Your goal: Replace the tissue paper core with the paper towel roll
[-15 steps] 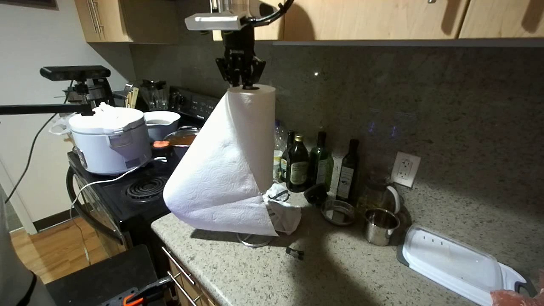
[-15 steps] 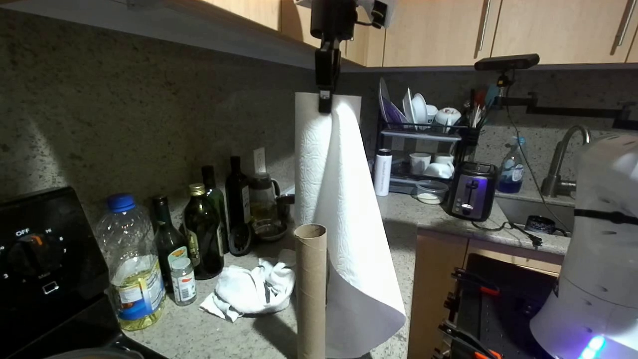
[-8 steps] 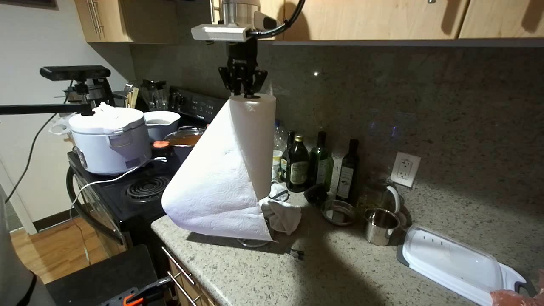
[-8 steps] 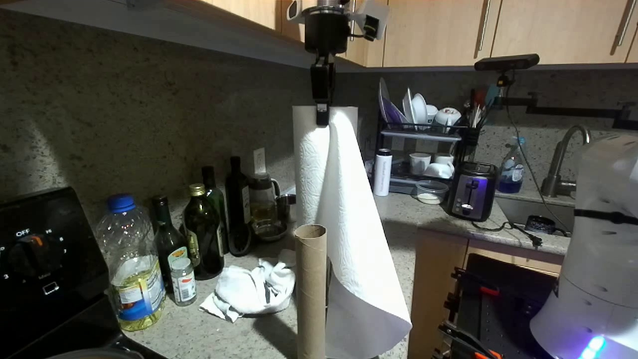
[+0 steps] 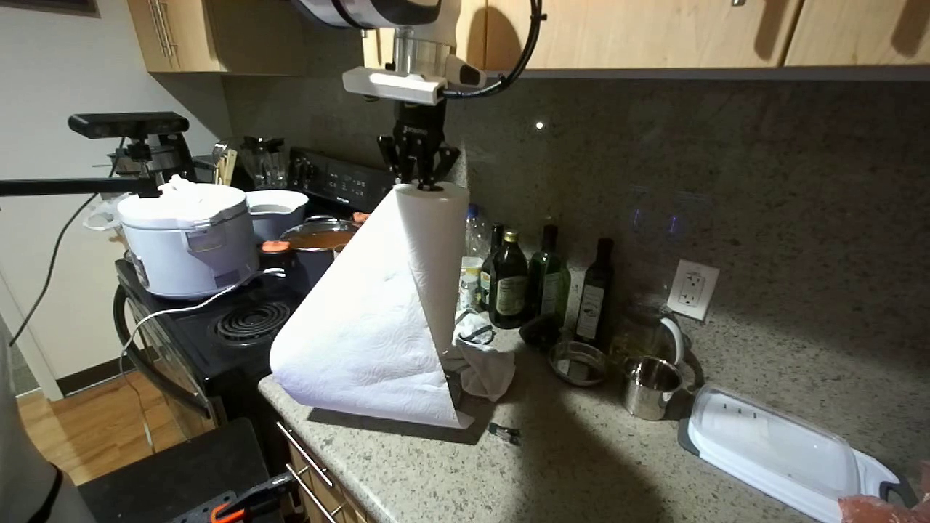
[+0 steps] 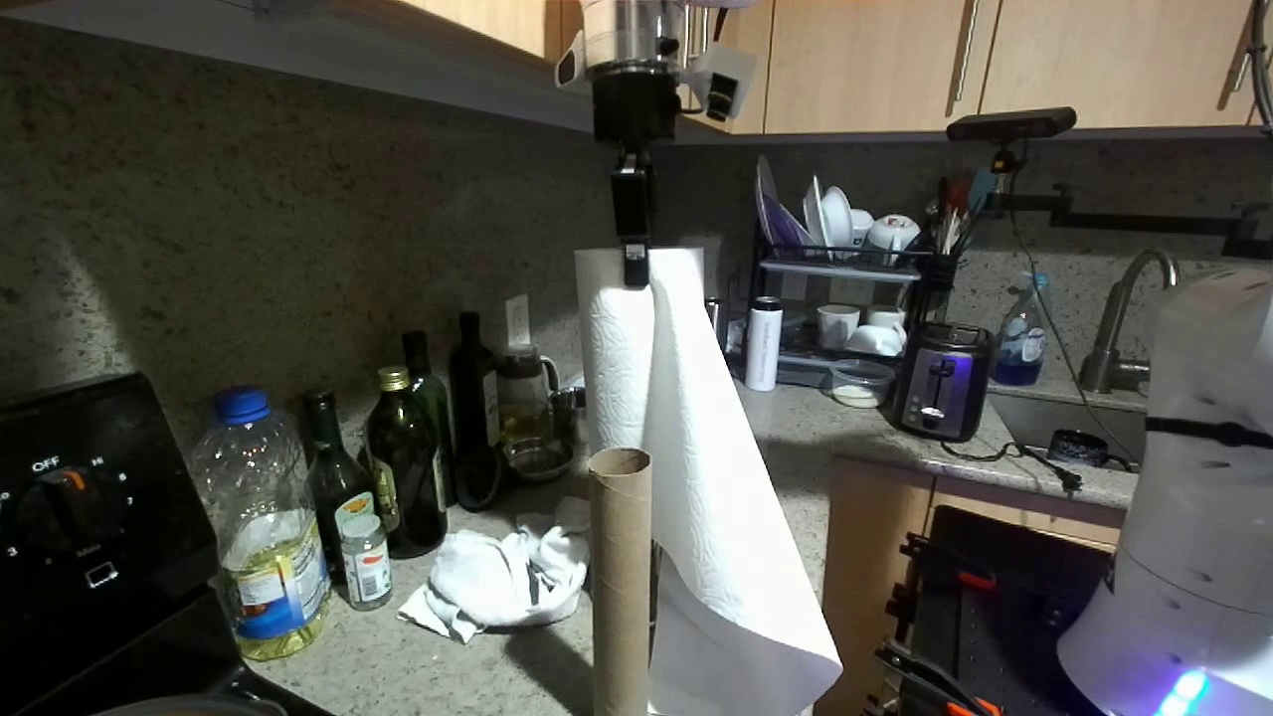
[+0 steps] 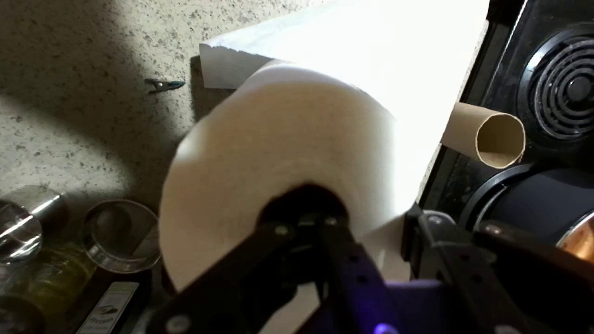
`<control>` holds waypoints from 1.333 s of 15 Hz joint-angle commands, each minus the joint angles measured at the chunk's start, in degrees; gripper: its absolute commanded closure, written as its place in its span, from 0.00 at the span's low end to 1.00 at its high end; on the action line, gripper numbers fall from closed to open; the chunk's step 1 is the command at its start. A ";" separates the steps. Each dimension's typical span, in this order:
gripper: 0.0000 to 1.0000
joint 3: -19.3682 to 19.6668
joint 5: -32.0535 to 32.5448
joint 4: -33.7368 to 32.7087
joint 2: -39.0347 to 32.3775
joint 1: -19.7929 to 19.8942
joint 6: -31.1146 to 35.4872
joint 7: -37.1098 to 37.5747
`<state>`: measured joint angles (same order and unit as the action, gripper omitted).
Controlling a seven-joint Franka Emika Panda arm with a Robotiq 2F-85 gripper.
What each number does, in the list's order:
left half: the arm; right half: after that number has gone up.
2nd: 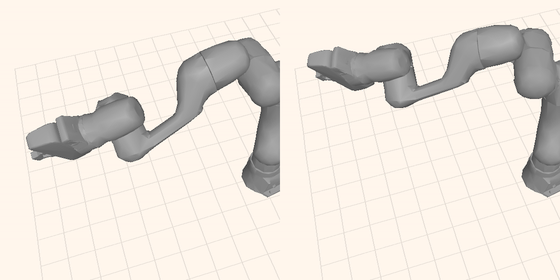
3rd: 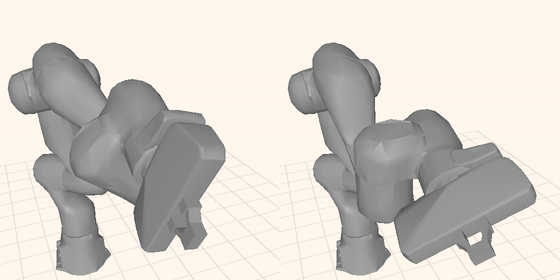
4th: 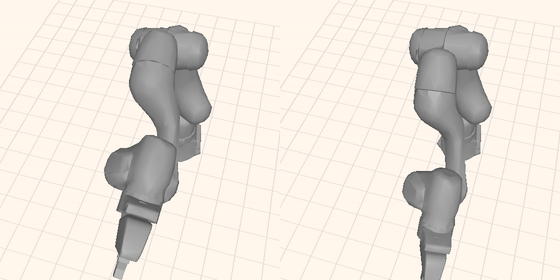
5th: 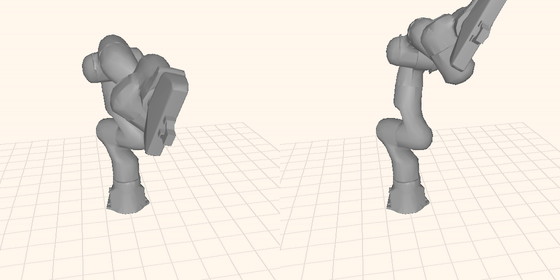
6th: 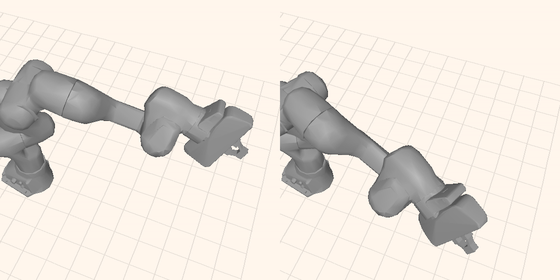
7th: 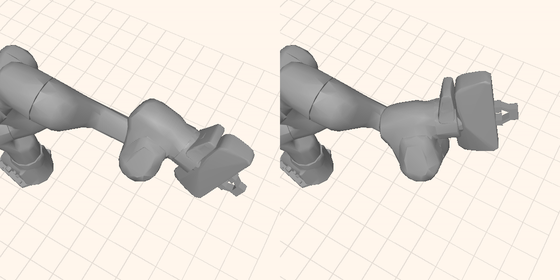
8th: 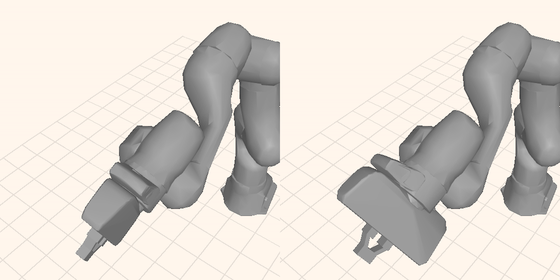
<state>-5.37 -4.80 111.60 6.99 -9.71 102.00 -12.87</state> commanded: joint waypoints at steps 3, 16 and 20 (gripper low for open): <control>0.93 0.11 -2.93 -1.67 -3.09 1.39 -1.20 -2.99; 0.72 -1.18 -1.35 -0.45 -6.07 1.69 0.31 -1.60; 0.38 -1.73 -0.57 0.01 -5.04 1.57 0.91 -0.92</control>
<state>-6.49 -5.98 111.53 0.67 -8.10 102.54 -14.49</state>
